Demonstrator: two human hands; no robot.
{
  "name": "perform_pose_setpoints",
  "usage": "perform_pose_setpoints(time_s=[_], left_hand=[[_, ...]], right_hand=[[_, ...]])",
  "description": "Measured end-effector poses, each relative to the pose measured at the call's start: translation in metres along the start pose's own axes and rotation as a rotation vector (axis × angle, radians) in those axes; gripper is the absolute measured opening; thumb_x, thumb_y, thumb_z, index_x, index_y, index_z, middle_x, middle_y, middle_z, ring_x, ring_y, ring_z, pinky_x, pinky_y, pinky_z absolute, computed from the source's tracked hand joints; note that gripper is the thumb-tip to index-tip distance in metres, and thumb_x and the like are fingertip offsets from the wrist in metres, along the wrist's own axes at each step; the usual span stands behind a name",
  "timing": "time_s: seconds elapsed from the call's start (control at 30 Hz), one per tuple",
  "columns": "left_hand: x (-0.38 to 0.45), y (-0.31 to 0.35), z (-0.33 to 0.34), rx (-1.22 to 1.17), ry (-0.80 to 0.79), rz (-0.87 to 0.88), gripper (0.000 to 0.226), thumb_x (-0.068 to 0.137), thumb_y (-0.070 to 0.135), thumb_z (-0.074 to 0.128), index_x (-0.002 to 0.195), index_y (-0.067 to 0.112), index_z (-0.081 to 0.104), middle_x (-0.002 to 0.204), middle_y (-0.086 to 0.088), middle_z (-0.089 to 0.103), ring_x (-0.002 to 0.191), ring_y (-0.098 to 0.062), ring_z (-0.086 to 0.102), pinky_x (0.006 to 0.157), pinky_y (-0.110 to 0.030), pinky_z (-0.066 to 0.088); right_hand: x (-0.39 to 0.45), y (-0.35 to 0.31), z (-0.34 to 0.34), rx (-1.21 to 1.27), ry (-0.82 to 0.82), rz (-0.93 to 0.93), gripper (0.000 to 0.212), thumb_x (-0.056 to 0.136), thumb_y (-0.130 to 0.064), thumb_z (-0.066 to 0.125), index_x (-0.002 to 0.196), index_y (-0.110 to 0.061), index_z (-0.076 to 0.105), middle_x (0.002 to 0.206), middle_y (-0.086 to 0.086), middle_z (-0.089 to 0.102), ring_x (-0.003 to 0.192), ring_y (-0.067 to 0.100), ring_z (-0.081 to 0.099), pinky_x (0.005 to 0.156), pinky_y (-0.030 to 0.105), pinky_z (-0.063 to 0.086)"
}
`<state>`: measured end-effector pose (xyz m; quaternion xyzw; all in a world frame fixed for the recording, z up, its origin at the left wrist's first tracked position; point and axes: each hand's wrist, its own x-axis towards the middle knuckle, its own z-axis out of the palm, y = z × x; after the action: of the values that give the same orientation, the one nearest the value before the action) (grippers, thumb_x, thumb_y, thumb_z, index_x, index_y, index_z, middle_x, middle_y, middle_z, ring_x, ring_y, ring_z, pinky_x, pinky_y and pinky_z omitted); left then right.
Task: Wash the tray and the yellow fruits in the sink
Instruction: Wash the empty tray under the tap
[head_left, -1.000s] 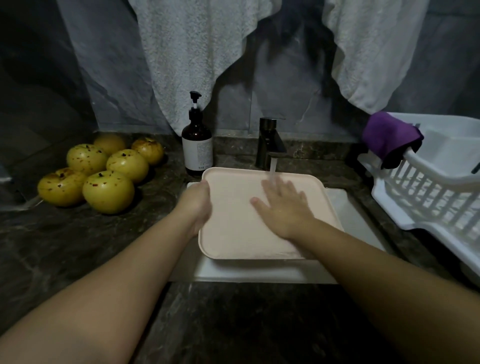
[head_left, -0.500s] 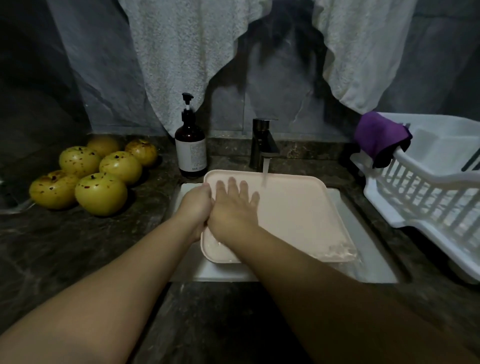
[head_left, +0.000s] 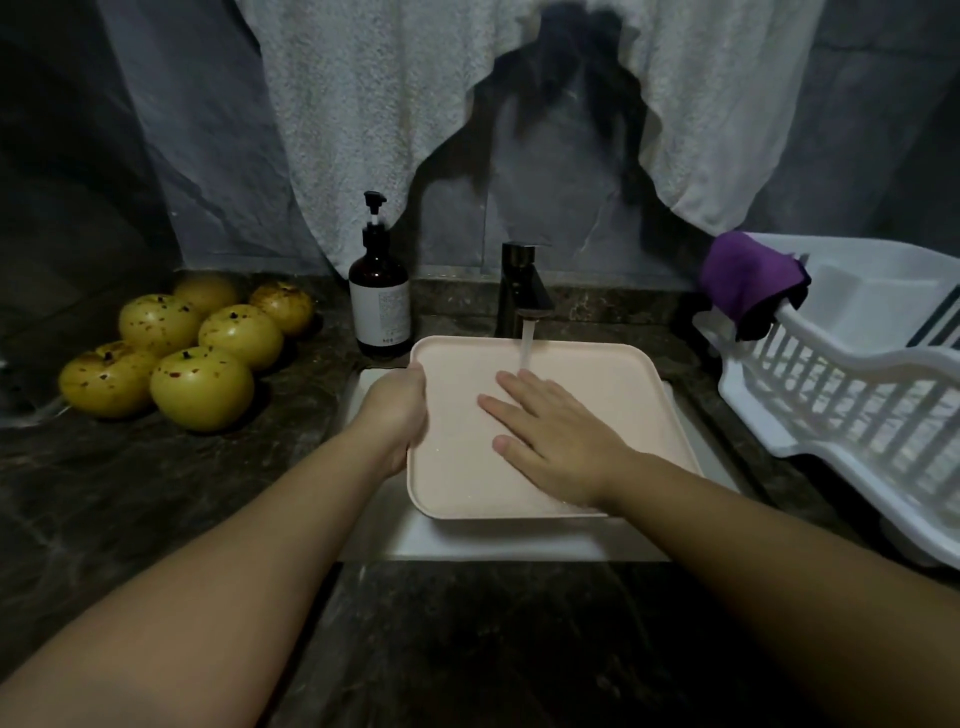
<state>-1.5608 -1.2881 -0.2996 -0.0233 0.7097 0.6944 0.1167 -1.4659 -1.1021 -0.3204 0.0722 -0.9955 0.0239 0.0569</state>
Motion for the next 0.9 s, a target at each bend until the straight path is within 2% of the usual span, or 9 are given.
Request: perform_pose_setpoints(time_s=[0.1, 0.27, 0.4, 0.5, 0.6, 0.7, 0.8, 0.83, 0.9], left_hand=[[0.002, 0.001, -0.004, 0.041, 0.041, -0.003, 0.033, 0.109, 0.032, 0.045, 0.09, 0.014, 0.064, 0.1, -0.011, 0.074, 0.093, -0.031, 0.071, 0.093, -0.045, 0.059], [0.011, 0.002, -0.019, 0.065, 0.075, -0.041, 0.041, 0.108, 0.037, 0.045, 0.126, 0.007, 0.066, 0.118, -0.015, 0.072, 0.107, -0.034, 0.069, 0.103, -0.049, 0.054], [0.017, -0.001, -0.023, 0.065, 0.049, -0.038, 0.041, 0.109, 0.038, 0.044, 0.125, 0.009, 0.067, 0.112, -0.014, 0.073, 0.102, -0.034, 0.07, 0.101, -0.049, 0.054], [0.02, -0.003, -0.025, 0.089, 0.051, -0.044, 0.042, 0.109, 0.039, 0.043, 0.129, 0.009, 0.065, 0.115, -0.014, 0.072, 0.105, -0.034, 0.069, 0.104, -0.051, 0.053], [0.023, -0.005, -0.026, 0.14, 0.08, -0.048, 0.043, 0.109, 0.041, 0.043, 0.13, 0.01, 0.065, 0.113, -0.013, 0.071, 0.104, -0.033, 0.068, 0.104, -0.052, 0.052], [0.027, -0.009, -0.028, 0.197, 0.086, -0.043, 0.035, 0.107, 0.038, 0.043, 0.12, 0.015, 0.066, 0.109, -0.013, 0.071, 0.101, -0.033, 0.068, 0.1, -0.049, 0.054], [0.027, -0.012, -0.026, 0.339, 0.101, 0.017, 0.022, 0.106, 0.032, 0.044, 0.1, 0.023, 0.063, 0.113, -0.012, 0.07, 0.099, -0.029, 0.066, 0.098, -0.044, 0.054], [0.027, -0.016, -0.025, 0.41, 0.102, 0.059, 0.022, 0.106, 0.032, 0.045, 0.104, 0.022, 0.064, 0.119, -0.011, 0.07, 0.101, -0.027, 0.066, 0.1, -0.044, 0.053], [0.027, -0.021, -0.022, 0.554, 0.068, 0.143, 0.037, 0.106, 0.036, 0.049, 0.14, 0.024, 0.058, 0.139, -0.008, 0.063, 0.117, -0.028, 0.063, 0.108, -0.046, 0.049]], right_hand=[[-0.002, 0.006, -0.002, 0.052, 0.001, 0.023, 0.059, 0.103, -0.063, 0.014, 0.159, -0.046, 0.004, 0.17, -0.014, -0.005, 0.155, 0.006, -0.01, 0.114, 0.023, -0.014], [-0.017, 0.042, -0.013, 0.081, -0.001, 0.189, 0.053, 0.11, -0.045, 0.024, 0.162, -0.033, 0.021, 0.171, -0.004, 0.007, 0.157, 0.014, 0.0, 0.118, 0.023, -0.004], [-0.035, 0.077, -0.023, 0.154, 0.222, 0.442, 0.047, 0.109, -0.023, 0.04, 0.154, -0.014, 0.043, 0.166, 0.012, 0.027, 0.154, 0.028, 0.021, 0.121, 0.03, 0.015], [-0.036, 0.088, -0.028, 0.429, 0.304, 0.682, 0.052, 0.103, -0.029, 0.052, 0.152, -0.015, 0.046, 0.147, 0.011, 0.053, 0.13, 0.029, 0.053, 0.104, 0.035, 0.041], [-0.033, 0.09, -0.028, 0.868, 0.293, 0.817, 0.025, 0.097, -0.027, 0.06, 0.119, -0.02, 0.071, 0.104, 0.006, 0.075, 0.094, 0.029, 0.071, 0.085, 0.044, 0.058], [-0.036, 0.092, -0.027, 1.019, 0.27, 0.821, 0.015, 0.098, -0.026, 0.063, 0.106, -0.018, 0.072, 0.098, 0.009, 0.077, 0.09, 0.03, 0.073, 0.088, 0.048, 0.059], [-0.038, 0.098, -0.032, 1.033, 0.329, 0.777, 0.014, 0.099, -0.024, 0.063, 0.102, -0.016, 0.074, 0.085, 0.003, 0.077, 0.074, 0.017, 0.073, 0.067, 0.029, 0.058], [-0.039, 0.1, -0.036, 1.007, 0.354, 0.77, 0.013, 0.098, -0.025, 0.063, 0.099, -0.018, 0.074, 0.079, -0.001, 0.075, 0.064, 0.01, 0.07, 0.056, 0.022, 0.052], [-0.042, 0.102, -0.044, 0.953, 0.398, 0.762, 0.012, 0.097, -0.027, 0.064, 0.094, -0.02, 0.074, 0.077, -0.005, 0.073, 0.056, 0.004, 0.065, 0.047, 0.02, 0.044]])
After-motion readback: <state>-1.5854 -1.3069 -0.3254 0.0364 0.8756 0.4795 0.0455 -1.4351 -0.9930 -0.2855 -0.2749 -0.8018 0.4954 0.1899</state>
